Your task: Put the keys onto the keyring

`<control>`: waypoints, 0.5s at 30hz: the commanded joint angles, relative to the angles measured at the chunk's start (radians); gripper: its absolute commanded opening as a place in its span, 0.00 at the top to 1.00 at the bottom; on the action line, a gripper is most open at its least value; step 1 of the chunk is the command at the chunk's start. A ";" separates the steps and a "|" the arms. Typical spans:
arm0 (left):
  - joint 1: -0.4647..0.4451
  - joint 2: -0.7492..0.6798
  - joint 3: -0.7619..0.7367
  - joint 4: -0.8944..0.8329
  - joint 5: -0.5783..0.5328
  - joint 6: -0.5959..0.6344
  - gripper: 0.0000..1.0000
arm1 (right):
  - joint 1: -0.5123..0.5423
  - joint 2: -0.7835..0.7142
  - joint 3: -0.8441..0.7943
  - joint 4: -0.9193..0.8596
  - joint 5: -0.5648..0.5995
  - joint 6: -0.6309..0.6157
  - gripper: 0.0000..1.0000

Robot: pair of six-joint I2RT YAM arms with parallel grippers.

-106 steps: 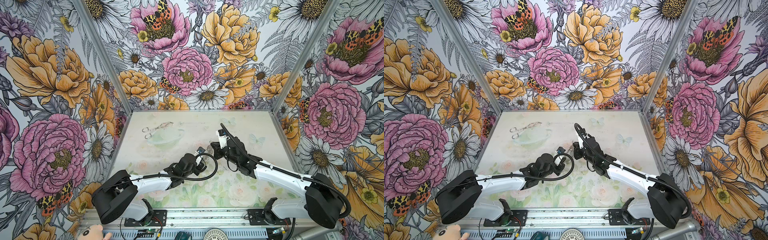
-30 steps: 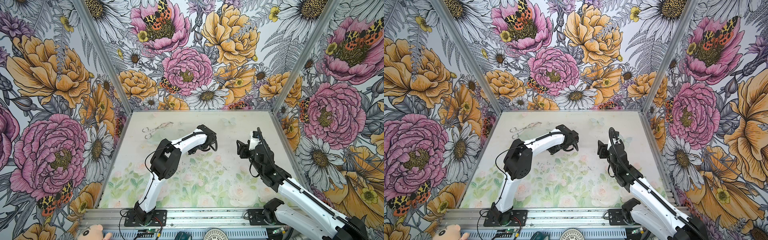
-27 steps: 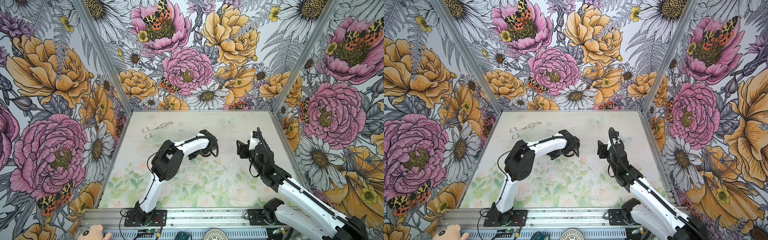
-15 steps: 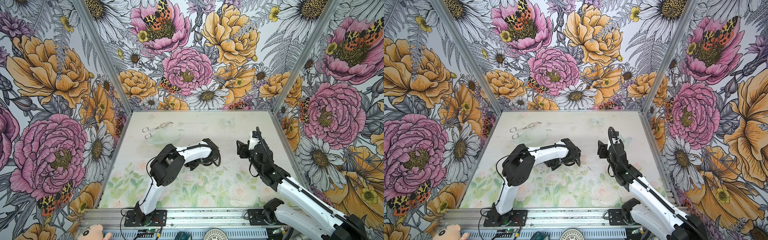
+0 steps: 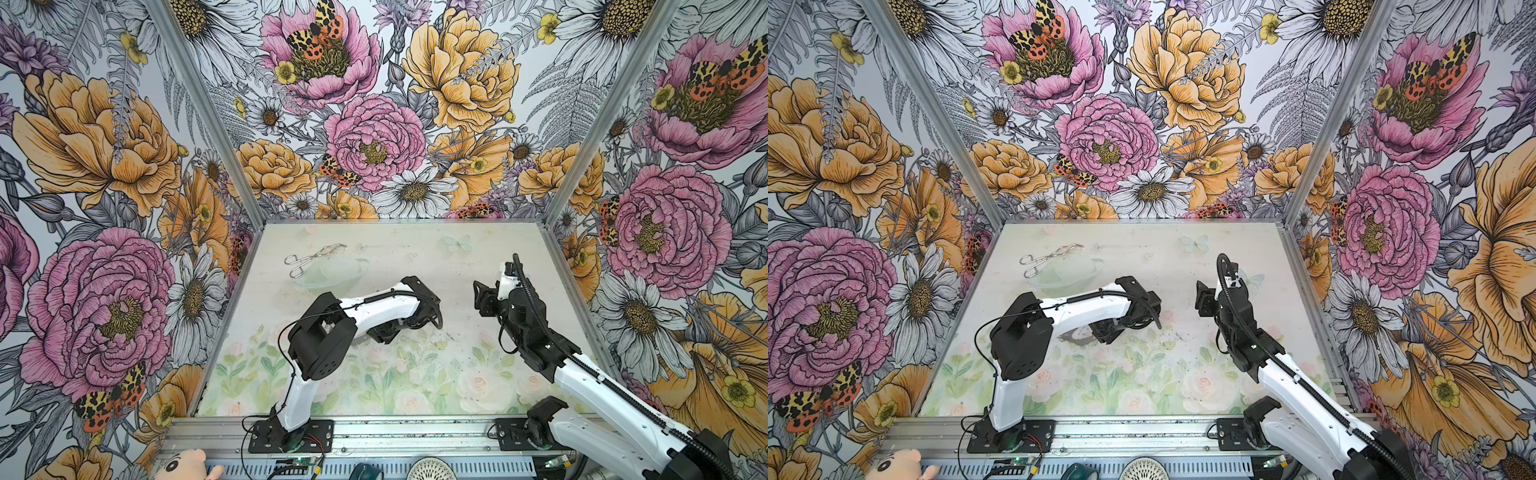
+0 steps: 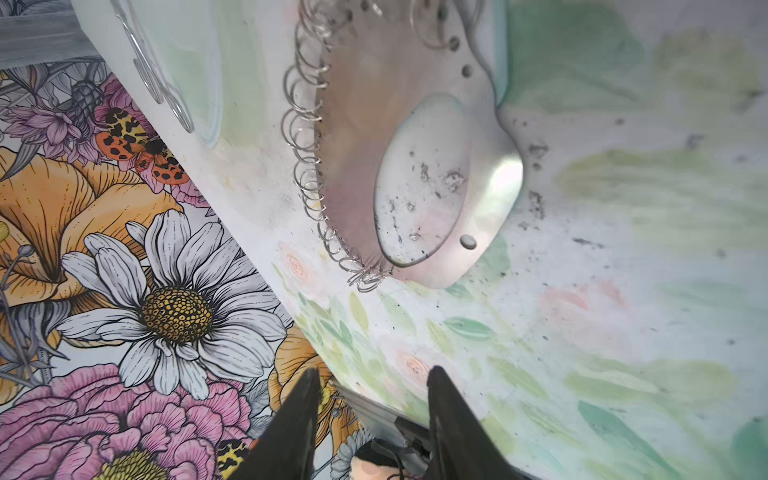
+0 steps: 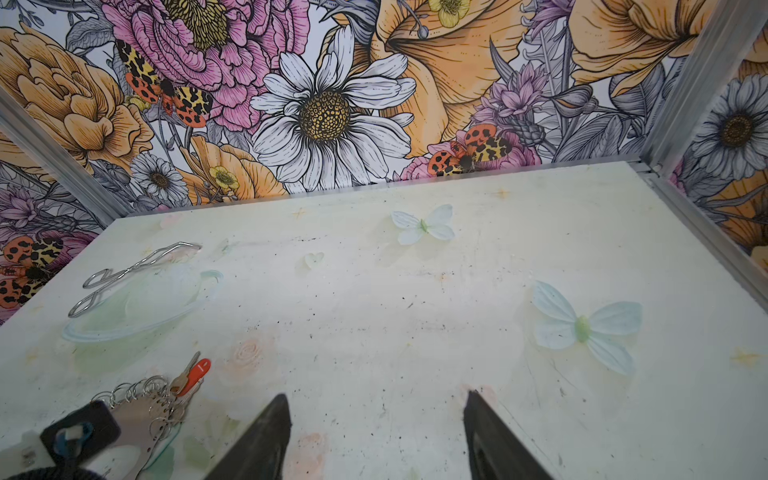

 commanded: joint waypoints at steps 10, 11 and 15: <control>0.285 -0.593 -0.434 0.895 0.013 0.142 0.01 | -0.024 -0.002 0.058 -0.072 0.200 -0.136 0.01; 0.323 -0.637 -0.504 0.994 0.027 0.151 0.01 | -0.027 0.021 0.062 -0.066 0.228 -0.167 0.00; 0.432 -0.767 -0.750 1.350 0.016 0.246 0.01 | -0.048 0.130 0.070 -0.019 0.309 -0.261 0.00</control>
